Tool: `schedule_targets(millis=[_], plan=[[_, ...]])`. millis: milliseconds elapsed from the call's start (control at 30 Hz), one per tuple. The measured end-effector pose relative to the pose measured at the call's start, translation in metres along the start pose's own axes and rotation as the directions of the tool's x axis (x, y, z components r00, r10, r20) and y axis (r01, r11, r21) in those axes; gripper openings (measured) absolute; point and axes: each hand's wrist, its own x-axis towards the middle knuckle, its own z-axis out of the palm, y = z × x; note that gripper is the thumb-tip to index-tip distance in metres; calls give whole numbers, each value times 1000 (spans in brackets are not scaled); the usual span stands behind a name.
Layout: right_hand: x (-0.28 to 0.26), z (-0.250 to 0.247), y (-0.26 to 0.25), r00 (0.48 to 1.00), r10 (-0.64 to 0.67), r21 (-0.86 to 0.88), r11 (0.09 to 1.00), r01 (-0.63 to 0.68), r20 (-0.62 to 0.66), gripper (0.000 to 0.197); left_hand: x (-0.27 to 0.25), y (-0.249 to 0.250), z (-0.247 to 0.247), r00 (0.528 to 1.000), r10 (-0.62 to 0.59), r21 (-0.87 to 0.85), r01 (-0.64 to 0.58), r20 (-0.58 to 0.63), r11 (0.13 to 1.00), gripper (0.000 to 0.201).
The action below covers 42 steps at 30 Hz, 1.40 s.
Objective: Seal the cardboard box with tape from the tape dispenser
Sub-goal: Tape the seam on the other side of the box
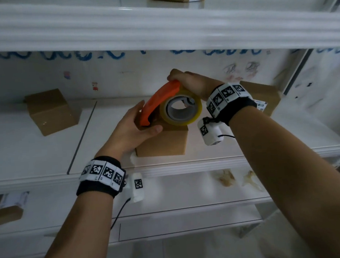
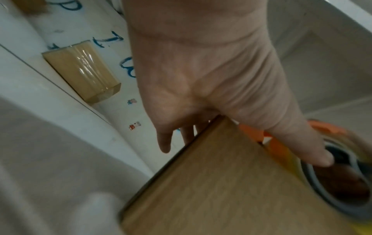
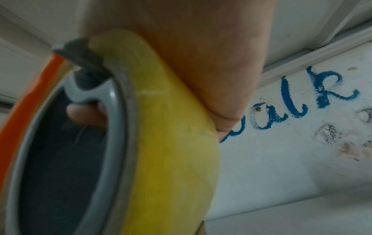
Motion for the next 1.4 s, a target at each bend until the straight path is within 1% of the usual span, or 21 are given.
schedule_targets(millis=[67, 100, 200, 267, 333, 400, 433, 500, 567, 667, 733, 800, 833, 933, 1133, 1267, 1333, 1400], plan=[[0, 0, 1, 1000, -10, 3, 1000, 10, 7, 27, -1, -1, 6, 999, 33, 88, -30, -37, 996, 90], [0, -1, 1, 1000, -17, 9, 1000, 17, 9, 28, -1, -3, 8, 998, 30, 134, -23, -52, 991, 92], [-1, -1, 5, 1000, -3, 59, 998, 3, 4, 34, -1, -4, 6, 998, -47, 303, 58, -43, 951, 116], [-2, -3, 7, 1000, 0, 119, 993, 0, -7, 39, -3, 1, 3, 996, -87, 433, 88, -23, 897, 124], [-1, -3, 9, 1000, 8, 165, 986, -5, -15, 42, -2, 8, -2, 994, -108, 567, 82, 12, 819, 130], [1, -3, 10, 1000, 2, 142, 990, -2, 5, 43, 1, 10, -3, 990, -132, 677, 62, 53, 734, 135], [1, -3, 9, 1000, -3, 125, 992, 1, 20, 43, 2, 10, -3, 987, -146, 699, 60, 63, 712, 136], [1, -4, 7, 999, -2, 110, 994, -2, 39, 38, 2, 8, -3, 983, -171, 691, 80, 64, 718, 135], [2, -7, 8, 998, -5, 133, 991, -3, 63, 34, 2, 8, -4, 983, -171, 653, 85, 69, 753, 129], [4, -11, 10, 996, 8, 129, 992, -19, 85, 35, -1, 7, -6, 984, -154, 585, 72, 92, 808, 113], [5, -16, 10, 995, 48, 121, 991, -58, 84, 41, -2, 9, -7, 981, -164, 568, 77, 104, 819, 109], [6, -22, 16, 991, 100, 124, 986, -111, 89, 51, -3, 12, -6, 976, -187, 585, 88, 111, 806, 118], [6, -24, 19, 990, 106, 133, 984, -118, 97, 53, -4, 12, -6, 974, -202, 598, 98, 108, 795, 122], [1, -27, 27, 990, 109, 174, 977, -122, 86, 49, -5, 14, -4, 969, -223, 610, 114, 105, 784, 127], [-9, -40, 45, 987, 160, 206, 966, -158, 3, 47, -4, 15, -7, 968, -230, 615, 118, 105, 780, 132], [-13, -36, 48, 988, 149, 198, 970, -138, -43, 45, -1, 13, -6, 967, -232, 638, 111, 108, 762, 135], [-15, -35, 47, 988, 147, 196, 971, -135, -47, 44, 3, 14, -7, 964, -242, 672, 110, 107, 733, 139], [-17, -35, 47, 987, 151, 208, 969, -137, -54, 44, 6, 18, -6, 962, -254, 739, 97, 102, 667, 141]])
